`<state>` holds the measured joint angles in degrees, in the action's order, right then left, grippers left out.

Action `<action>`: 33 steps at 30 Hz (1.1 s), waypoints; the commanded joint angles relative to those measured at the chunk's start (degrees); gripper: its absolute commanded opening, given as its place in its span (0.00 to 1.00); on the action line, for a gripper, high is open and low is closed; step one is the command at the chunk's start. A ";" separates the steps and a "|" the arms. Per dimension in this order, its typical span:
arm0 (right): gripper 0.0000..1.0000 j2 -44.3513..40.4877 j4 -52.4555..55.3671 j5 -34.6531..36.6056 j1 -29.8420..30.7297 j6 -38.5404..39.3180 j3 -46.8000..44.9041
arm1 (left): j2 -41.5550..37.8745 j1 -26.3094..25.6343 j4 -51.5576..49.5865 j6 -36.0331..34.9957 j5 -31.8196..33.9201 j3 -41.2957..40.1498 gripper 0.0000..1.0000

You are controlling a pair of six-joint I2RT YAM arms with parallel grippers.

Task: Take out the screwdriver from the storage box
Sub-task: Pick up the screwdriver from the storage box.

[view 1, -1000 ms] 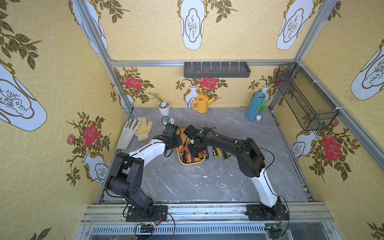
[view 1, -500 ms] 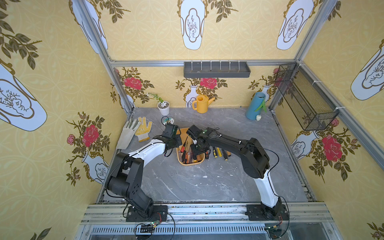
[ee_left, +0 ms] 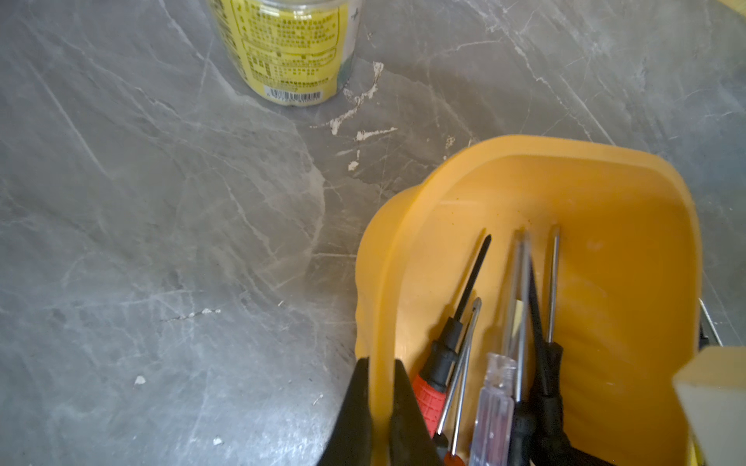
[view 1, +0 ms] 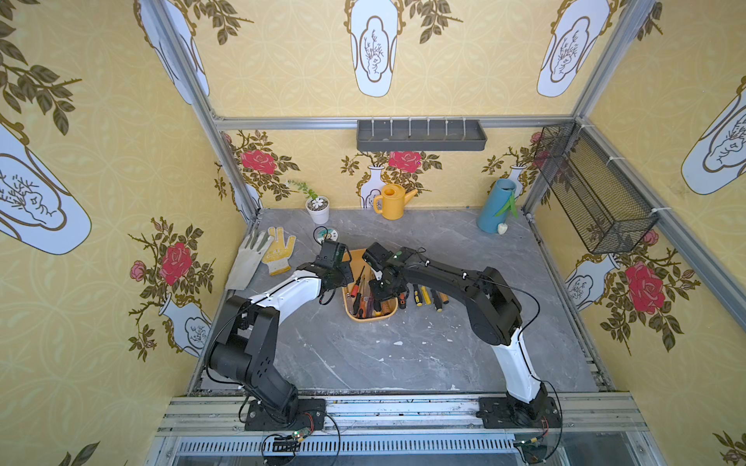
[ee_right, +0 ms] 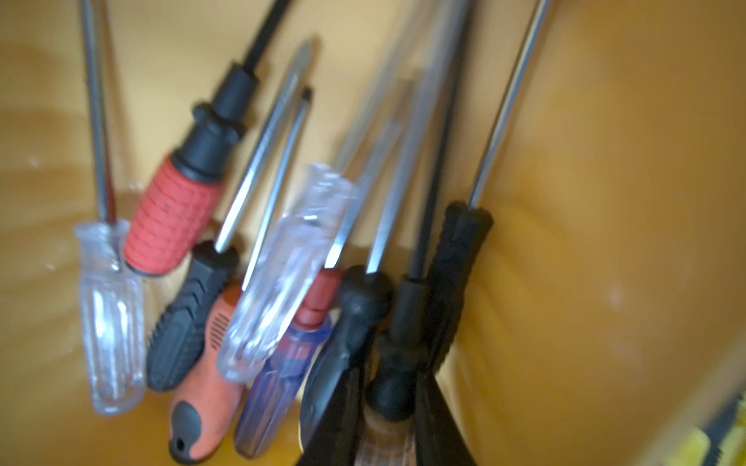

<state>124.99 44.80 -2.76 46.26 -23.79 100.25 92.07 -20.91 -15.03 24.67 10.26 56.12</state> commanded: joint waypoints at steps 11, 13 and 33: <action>0.05 -3.85 -2.53 -0.93 0.01 -0.82 -1.96 | 0.48 0.09 2.63 0.23 -0.37 0.00 0.00; 0.03 -4.42 -3.33 -1.31 -0.13 -0.82 -1.91 | 0.44 0.15 2.46 0.12 -0.30 -0.04 0.00; 0.00 -17.79 -11.05 -2.60 -8.79 -0.14 -11.51 | 1.09 0.08 2.18 0.19 0.26 0.00 0.00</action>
<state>109.32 35.22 -6.02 39.24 -24.34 90.45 92.90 -20.86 -14.72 24.64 10.33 56.14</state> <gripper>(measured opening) 0.197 0.103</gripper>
